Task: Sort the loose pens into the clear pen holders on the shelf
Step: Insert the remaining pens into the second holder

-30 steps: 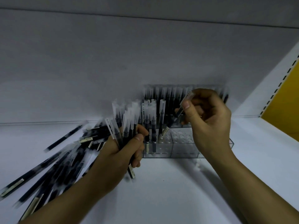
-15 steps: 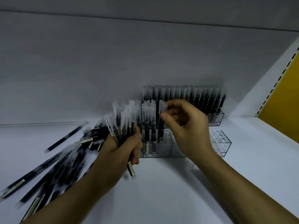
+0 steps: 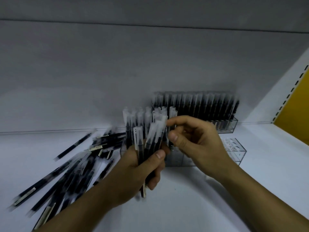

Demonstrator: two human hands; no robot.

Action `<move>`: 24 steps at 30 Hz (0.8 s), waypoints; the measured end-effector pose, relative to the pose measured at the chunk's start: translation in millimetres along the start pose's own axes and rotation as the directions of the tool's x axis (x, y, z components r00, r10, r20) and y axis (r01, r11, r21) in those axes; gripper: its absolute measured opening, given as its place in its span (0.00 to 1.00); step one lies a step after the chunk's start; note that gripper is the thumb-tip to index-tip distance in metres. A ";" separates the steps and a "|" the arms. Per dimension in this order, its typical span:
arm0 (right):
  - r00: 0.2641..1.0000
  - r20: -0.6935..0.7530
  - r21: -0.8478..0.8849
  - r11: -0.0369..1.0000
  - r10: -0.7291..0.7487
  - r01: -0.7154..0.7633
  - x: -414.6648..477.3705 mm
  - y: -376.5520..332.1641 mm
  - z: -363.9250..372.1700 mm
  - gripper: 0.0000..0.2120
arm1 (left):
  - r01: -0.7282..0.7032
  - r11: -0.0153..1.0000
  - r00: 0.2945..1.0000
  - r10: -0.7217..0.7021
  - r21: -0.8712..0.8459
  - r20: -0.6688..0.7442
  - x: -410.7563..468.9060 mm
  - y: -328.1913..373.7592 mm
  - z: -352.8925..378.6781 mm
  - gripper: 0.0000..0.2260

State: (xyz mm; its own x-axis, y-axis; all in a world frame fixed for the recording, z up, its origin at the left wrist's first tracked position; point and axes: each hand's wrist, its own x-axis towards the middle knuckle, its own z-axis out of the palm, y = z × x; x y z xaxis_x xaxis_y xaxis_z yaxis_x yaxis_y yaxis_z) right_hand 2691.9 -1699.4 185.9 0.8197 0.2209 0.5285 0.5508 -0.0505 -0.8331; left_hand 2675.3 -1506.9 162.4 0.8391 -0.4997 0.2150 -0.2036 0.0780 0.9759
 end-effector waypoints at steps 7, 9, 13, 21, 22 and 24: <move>0.994 0.097 0.220 0.973 0.054 -0.074 -1.8 -11.3 1.7 0.08 | 0.041 0.997 0.996 -0.046 0.064 0.072 -3.8 5.8 2.4 0.12; 0.991 0.112 0.227 0.969 0.070 -0.094 -2.2 -12.4 2.8 0.09 | 0.072 0.997 0.995 -0.072 -0.003 0.068 -3.7 5.8 3.4 0.10; 0.994 0.078 0.204 0.975 0.072 -0.087 -1.6 -13.5 3.0 0.06 | 0.049 0.989 0.996 -0.059 0.139 0.069 -4.1 4.0 2.9 0.09; 0.991 -0.086 0.252 0.965 0.098 -0.074 2.5 -14.8 -6.4 0.12 | 0.045 0.998 0.997 -0.042 0.041 -0.057 0.9 -0.1 -0.2 0.09; 0.987 -0.116 0.269 0.960 0.108 -0.074 3.7 -16.1 -9.4 0.12 | 0.041 0.999 0.996 -0.041 0.005 -0.076 1.3 0.4 -0.2 0.09; 0.981 -0.151 0.301 0.951 0.122 -0.072 6.1 -17.2 -14.0 0.13 | 0.043 0.998 0.994 -0.049 -0.056 -0.102 1.9 0.2 -0.4 0.07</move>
State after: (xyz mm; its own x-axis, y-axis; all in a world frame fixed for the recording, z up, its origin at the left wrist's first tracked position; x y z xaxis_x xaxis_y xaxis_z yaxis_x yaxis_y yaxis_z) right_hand 2689.5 -1710.7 205.8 0.8949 0.0638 0.4416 0.4176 0.2289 -0.8793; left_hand 2677.1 -1507.5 163.0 0.8953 -0.4119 0.1695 -0.1386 0.1041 0.9849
